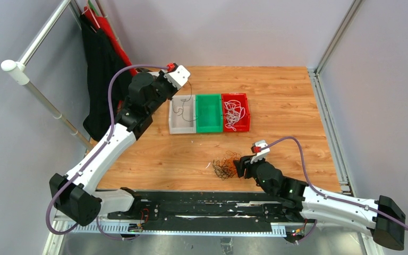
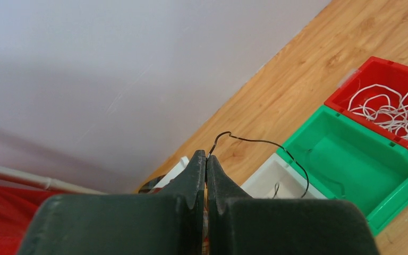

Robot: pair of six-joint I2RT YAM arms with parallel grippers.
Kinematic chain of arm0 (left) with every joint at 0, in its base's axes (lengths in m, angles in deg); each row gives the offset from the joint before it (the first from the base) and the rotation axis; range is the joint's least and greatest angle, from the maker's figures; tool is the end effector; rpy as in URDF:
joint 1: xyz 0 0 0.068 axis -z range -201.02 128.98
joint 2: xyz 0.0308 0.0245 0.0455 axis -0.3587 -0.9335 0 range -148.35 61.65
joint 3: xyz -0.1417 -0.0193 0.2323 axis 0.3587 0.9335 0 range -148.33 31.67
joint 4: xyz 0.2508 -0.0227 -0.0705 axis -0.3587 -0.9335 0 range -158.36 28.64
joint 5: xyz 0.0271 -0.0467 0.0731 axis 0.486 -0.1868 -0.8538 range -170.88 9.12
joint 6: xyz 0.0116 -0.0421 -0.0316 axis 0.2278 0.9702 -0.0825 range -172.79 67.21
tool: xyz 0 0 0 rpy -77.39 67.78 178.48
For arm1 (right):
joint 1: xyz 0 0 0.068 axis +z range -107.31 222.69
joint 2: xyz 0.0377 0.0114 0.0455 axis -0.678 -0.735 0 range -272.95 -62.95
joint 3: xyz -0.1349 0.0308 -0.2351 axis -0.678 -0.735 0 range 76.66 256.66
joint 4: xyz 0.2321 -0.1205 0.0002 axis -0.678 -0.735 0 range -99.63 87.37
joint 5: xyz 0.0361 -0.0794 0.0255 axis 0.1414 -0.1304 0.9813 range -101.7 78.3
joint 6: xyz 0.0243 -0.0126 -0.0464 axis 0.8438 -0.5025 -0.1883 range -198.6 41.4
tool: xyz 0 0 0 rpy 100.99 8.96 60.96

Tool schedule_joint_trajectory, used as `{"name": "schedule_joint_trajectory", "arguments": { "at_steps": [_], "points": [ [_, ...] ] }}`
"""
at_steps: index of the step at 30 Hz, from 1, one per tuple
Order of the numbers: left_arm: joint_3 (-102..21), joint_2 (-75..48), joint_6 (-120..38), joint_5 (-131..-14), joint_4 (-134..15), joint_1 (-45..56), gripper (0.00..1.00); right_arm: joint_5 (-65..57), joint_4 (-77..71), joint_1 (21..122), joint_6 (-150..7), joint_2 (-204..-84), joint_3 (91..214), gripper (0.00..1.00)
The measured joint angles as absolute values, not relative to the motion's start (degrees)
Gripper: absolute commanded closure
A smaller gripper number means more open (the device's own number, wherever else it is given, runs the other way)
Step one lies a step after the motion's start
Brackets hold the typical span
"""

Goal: Untangle the cables

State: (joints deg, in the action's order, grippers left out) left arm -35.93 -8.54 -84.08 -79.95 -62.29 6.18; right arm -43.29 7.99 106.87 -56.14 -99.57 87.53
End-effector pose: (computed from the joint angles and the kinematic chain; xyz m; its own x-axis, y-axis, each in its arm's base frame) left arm 0.2553 -0.1319 0.4040 0.1981 0.4821 -0.8534 0.4314 0.7390 0.5175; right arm 0.0845 0.1319 0.1913 -0.3139 0.0984 -0.9443 -0.4616 0.8533 0.2423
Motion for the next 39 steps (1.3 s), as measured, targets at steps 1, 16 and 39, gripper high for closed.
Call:
{"name": "schedule_joint_trajectory", "arguments": {
  "at_steps": [1, 16, 39],
  "points": [
    [-35.93, -8.74, -84.12, -79.64, -62.14, 6.14, 1.0, -43.38, 7.64, 106.87, -56.16, -99.17, 87.53, 0.46],
    [-43.27, -11.34, -83.92, -76.8, -62.14, 6.16, 1.0, -44.37, 6.35, 106.87, -56.36, -99.63, 87.53, 0.46],
    [-42.22, -18.14, -91.09, -78.29, -64.74, 6.16, 1.0, -45.46, 4.9, 106.87, -57.17, -97.21, 87.53, 0.46]
  ]
}}
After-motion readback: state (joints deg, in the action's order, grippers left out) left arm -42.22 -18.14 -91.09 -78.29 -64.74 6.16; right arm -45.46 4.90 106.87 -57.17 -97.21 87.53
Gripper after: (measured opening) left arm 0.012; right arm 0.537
